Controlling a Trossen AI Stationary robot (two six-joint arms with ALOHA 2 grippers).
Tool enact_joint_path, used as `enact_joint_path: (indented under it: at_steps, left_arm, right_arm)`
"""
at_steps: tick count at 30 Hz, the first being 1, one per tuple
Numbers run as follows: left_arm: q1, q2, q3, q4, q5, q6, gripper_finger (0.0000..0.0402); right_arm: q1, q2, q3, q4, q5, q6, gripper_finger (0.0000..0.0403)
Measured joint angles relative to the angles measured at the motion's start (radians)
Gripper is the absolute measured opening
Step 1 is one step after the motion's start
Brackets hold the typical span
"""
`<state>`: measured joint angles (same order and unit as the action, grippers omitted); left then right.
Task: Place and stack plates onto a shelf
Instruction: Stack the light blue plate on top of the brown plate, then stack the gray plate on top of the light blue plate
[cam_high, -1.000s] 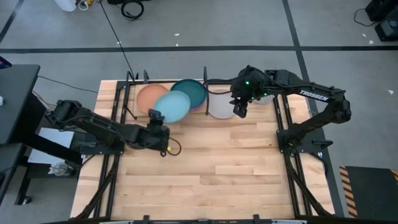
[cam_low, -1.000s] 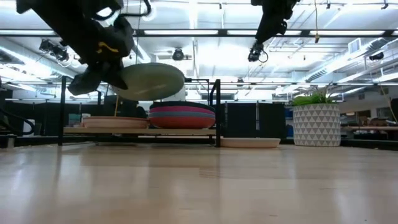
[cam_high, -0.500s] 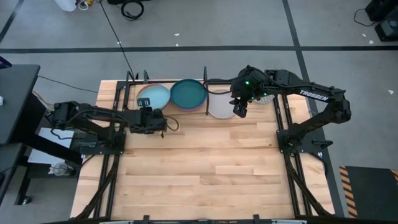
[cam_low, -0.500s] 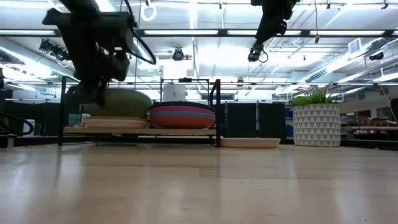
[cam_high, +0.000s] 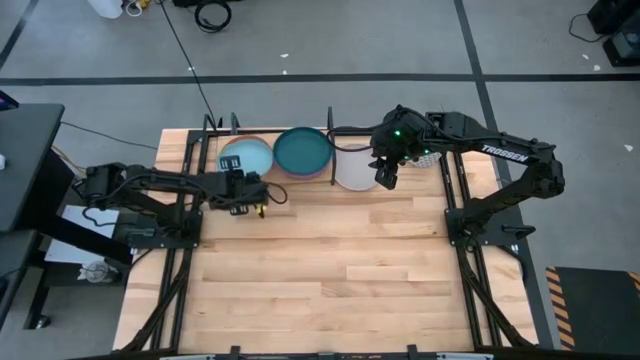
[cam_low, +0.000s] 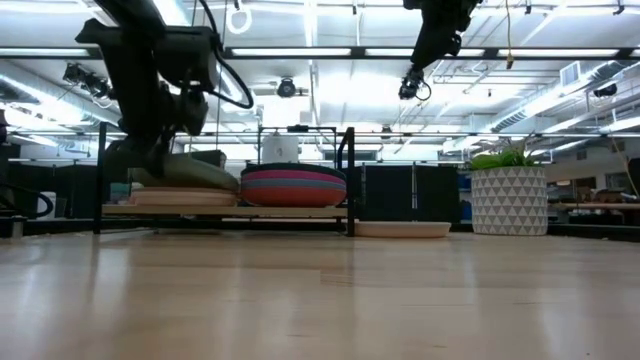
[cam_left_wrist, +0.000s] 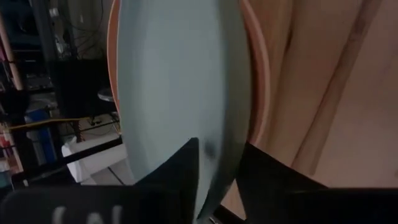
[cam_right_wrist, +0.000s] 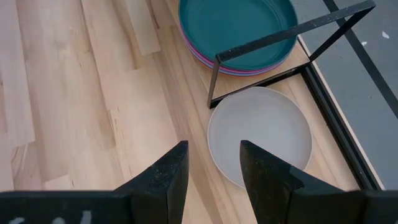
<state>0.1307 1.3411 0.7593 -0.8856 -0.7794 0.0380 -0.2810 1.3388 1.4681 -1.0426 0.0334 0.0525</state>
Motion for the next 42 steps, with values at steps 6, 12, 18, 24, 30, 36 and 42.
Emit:
enact_joint_path:
  at_steps: [6,12,18,24,30,36,42]
  left_arm:
    - [-0.031,0.000,0.000,0.001,-0.005,-0.004,0.0167]
    - [-0.098,-0.030,0.032,0.021,0.041,0.005,0.0184]
    - [-0.131,-0.150,0.032,0.169,0.241,0.029,0.0171]
    - [-0.165,-0.246,-0.087,0.553,0.523,0.134,0.0161]
    - [-0.172,-0.272,-0.213,0.729,0.586,0.108,0.0160]
    - [-0.180,-0.272,-0.304,0.873,0.602,0.083,0.0160]
    - [-0.180,-0.272,-0.309,0.910,0.602,0.058,0.0160]
  right_arm:
    - [0.000,0.000,0.000,0.000,0.000,0.000,0.0150]
    - [0.000,0.000,0.000,0.001,0.000,0.000,0.0150]
    - [0.018,0.000,-0.047,0.017,0.000,-0.001,0.0150]
    - [0.047,0.002,-0.227,0.132,-0.001,-0.016,0.0150]
    - [0.083,0.001,-0.437,0.324,0.000,-0.031,0.0150]
    - [0.115,0.002,-0.622,0.589,0.087,-0.088,0.0150]
    - [0.083,0.020,-0.681,0.691,0.164,-0.143,0.0149]
